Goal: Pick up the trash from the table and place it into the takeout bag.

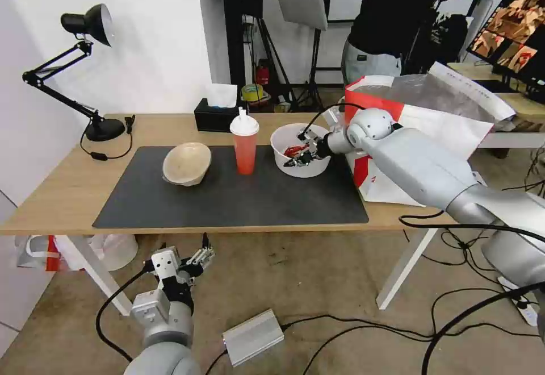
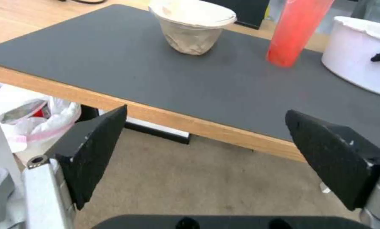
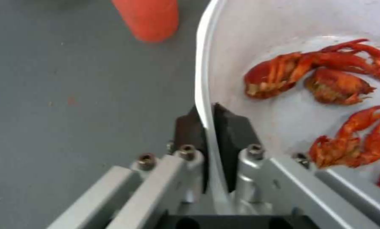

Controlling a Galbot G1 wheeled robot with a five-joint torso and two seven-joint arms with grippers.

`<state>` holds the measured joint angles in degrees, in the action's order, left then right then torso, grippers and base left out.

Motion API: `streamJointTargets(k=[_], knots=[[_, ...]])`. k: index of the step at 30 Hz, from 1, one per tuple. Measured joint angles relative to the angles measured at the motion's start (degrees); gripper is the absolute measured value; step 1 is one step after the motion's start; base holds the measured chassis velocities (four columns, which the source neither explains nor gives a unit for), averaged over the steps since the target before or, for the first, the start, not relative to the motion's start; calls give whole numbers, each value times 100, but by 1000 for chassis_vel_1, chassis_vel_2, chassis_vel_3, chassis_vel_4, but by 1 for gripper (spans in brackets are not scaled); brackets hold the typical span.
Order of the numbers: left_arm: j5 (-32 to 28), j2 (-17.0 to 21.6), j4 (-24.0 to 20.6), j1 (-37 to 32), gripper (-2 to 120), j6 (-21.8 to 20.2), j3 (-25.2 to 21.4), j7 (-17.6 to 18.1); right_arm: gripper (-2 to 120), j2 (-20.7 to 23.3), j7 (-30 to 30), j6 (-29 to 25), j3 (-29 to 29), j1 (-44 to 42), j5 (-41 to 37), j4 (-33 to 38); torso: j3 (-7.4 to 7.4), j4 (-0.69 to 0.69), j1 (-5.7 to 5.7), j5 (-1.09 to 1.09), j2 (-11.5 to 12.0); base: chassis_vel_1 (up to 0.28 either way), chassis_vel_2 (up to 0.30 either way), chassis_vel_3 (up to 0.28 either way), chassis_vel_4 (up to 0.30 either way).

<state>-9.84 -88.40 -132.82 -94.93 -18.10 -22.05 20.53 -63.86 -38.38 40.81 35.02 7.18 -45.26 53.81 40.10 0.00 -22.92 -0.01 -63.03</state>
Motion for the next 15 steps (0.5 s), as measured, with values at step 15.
streamJointTargets(k=[15], knots=[[0, -8, 1, 22, 100, -4, 14, 53, 0, -106, -3, -4, -5, -26, 10, -105, 0, -1, 1, 0, 0, 0, 0, 0, 0]])
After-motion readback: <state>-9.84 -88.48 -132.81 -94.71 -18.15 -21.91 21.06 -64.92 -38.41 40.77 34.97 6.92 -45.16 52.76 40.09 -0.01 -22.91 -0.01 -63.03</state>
